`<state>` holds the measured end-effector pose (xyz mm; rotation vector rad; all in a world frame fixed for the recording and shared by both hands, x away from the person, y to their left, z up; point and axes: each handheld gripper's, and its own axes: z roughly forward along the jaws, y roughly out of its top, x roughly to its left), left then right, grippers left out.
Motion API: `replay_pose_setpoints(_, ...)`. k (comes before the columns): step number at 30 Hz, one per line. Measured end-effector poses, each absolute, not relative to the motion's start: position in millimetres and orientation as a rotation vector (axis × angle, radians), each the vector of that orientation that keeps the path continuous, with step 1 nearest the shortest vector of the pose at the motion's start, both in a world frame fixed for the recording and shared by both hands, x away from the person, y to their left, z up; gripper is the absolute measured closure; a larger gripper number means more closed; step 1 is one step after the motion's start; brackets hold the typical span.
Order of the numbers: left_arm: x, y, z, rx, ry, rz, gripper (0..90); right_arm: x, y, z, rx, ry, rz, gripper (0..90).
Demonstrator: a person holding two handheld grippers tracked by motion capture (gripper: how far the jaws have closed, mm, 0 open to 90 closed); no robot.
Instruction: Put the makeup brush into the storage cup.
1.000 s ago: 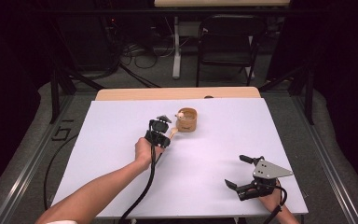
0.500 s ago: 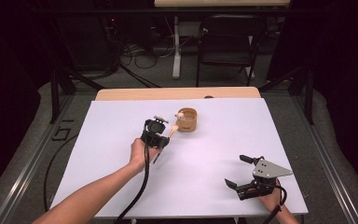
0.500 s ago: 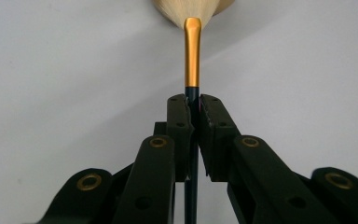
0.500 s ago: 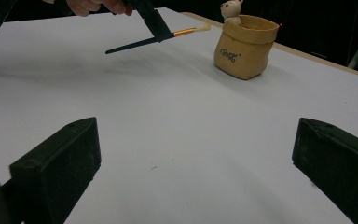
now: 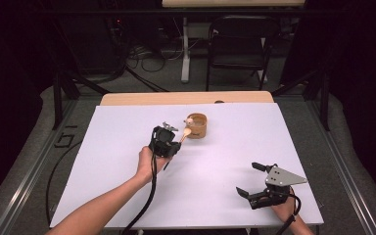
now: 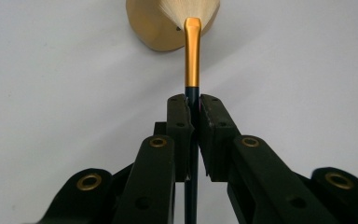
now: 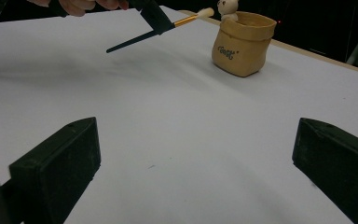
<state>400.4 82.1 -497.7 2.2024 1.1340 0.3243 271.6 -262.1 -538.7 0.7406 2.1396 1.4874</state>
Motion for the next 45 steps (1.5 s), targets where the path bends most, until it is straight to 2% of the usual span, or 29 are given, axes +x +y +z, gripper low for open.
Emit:
replay_pose_setpoints(27, 377, 85, -496, 2.03, 0.934, 0.526, 83.3, 275, -261, -540, 0.77, 2.159, 1.487, 0.4)
replay_pose_setpoints(45, 367, 94, -506, 1.873, 0.895, 0.493, 83.3, 278, -261, -537, 0.787, 2.144, 1.504, 0.3)
